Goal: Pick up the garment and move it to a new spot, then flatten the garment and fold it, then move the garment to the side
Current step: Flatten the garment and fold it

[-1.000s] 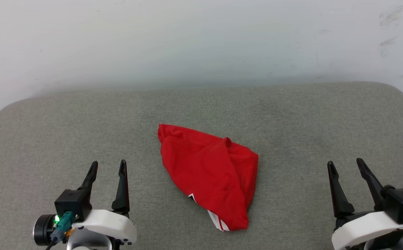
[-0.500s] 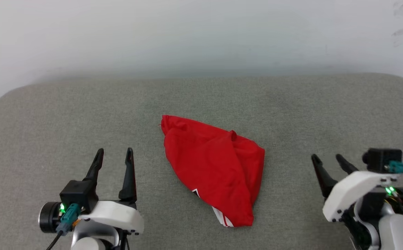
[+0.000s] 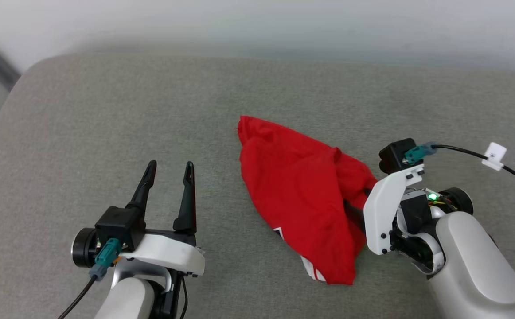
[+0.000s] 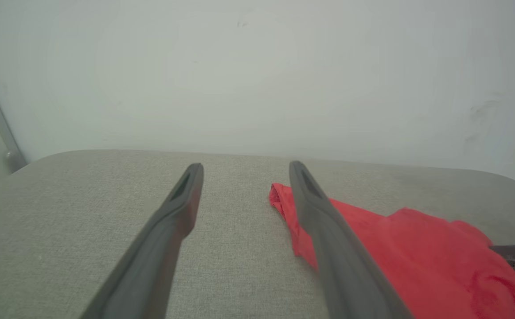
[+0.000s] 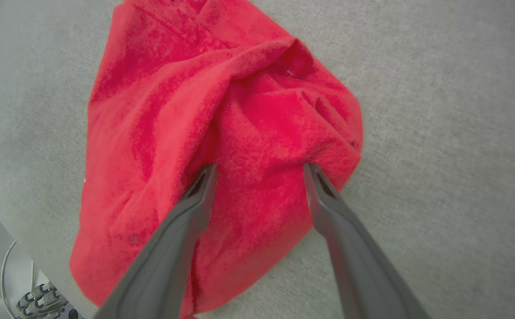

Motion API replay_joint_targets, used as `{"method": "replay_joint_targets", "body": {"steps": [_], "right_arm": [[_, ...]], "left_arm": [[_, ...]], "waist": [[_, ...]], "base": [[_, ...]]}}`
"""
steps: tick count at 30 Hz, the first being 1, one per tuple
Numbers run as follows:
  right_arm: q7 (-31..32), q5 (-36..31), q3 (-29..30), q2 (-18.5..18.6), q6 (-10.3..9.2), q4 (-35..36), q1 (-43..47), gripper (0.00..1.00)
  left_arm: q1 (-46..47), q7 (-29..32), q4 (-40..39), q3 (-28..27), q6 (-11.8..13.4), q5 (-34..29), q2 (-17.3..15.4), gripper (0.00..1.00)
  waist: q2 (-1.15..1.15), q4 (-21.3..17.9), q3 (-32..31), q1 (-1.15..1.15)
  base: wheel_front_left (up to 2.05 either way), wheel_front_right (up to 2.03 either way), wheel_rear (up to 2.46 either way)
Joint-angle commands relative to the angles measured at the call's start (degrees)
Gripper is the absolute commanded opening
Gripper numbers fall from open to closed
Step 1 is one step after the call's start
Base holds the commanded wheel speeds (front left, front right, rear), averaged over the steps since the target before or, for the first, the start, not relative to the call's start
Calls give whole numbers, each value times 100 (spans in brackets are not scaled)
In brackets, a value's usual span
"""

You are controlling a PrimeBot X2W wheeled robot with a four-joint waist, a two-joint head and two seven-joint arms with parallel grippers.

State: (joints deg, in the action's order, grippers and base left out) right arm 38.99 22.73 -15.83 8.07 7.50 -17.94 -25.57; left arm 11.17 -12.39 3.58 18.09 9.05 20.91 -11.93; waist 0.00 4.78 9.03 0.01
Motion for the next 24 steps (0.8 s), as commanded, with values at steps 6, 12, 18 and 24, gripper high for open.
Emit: {"method": "replay_joint_targets", "body": {"steps": [6,12,18,24], "right_arm": [[234,94,-222,92,-2,-781,-276,100],[-61,244,-292,85,-2,-977,-445,0],[-609,298,290,170,-2,-506,-161,0],[-868,123,1849,-6,-2,-129,847,0]], "left_arm": [[146,-121,149,-5,-33,26,80,100],[132,-190,280,-53,-27,41,87,100],[-57,-208,312,-102,11,79,50,100],[-244,-182,257,-143,79,130,-1,100]], "waist": [[0,212,197,-1],[0,185,132,-1],[0,-20,-92,-1],[0,-266,-266,-1]], "base": [[0,0,0],[0,0,0],[0,0,0],[0,0,0]]}}
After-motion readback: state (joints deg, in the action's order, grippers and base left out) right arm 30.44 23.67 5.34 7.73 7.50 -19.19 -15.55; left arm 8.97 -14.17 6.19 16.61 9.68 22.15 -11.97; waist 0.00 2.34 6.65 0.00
